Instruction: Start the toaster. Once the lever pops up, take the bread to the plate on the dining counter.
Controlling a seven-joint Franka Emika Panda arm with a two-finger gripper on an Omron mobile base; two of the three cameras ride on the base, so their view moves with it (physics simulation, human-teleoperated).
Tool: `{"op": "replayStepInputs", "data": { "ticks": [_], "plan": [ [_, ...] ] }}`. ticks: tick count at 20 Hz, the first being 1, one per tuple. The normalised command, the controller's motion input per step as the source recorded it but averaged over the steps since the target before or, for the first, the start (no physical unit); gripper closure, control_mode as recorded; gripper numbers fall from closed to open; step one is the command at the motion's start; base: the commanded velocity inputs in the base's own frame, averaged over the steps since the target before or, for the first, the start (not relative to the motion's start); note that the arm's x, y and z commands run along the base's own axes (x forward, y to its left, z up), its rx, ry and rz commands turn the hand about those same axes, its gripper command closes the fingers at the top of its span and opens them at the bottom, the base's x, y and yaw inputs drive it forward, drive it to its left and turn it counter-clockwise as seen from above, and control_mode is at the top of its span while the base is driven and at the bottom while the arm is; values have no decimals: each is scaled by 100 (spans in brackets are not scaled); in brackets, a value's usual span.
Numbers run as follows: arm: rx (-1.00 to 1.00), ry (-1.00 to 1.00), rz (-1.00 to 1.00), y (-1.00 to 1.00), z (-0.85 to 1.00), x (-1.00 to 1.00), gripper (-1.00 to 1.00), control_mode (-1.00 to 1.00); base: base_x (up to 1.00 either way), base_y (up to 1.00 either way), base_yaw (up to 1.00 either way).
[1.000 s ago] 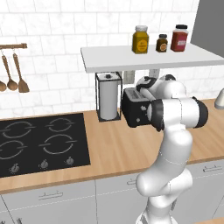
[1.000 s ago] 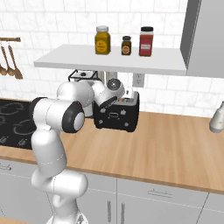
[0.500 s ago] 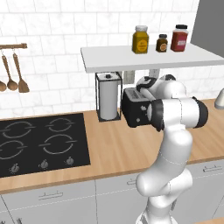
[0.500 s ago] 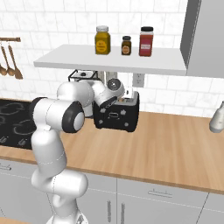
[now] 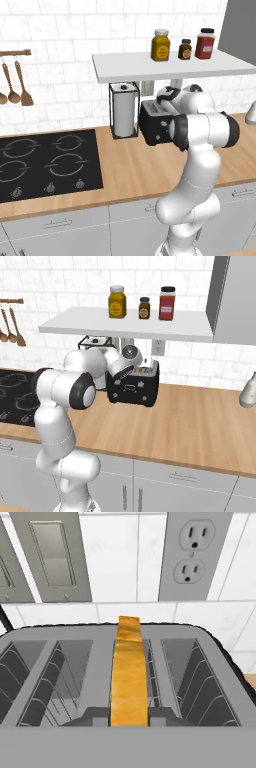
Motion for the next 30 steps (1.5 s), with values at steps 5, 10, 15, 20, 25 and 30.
{"op": "replayStepInputs", "data": {
  "ticks": [5,10,15,20,25,30],
  "plan": [
    [0,-3,0,0,33,-29,100,-100,0,0,0],
    [0,-5,0,0,56,-35,100,-100,0,0,0],
    [0,-3,0,0,45,-48,100,-100,0,0,0],
    [0,-1,0,2,49,-66,100,-100,0,0,0],
    [-5,3,0,33,51,-84,100,-100,0,0,0],
    [-8,12,0,50,31,-100,100,-100,0,0,0]
  ]
}}
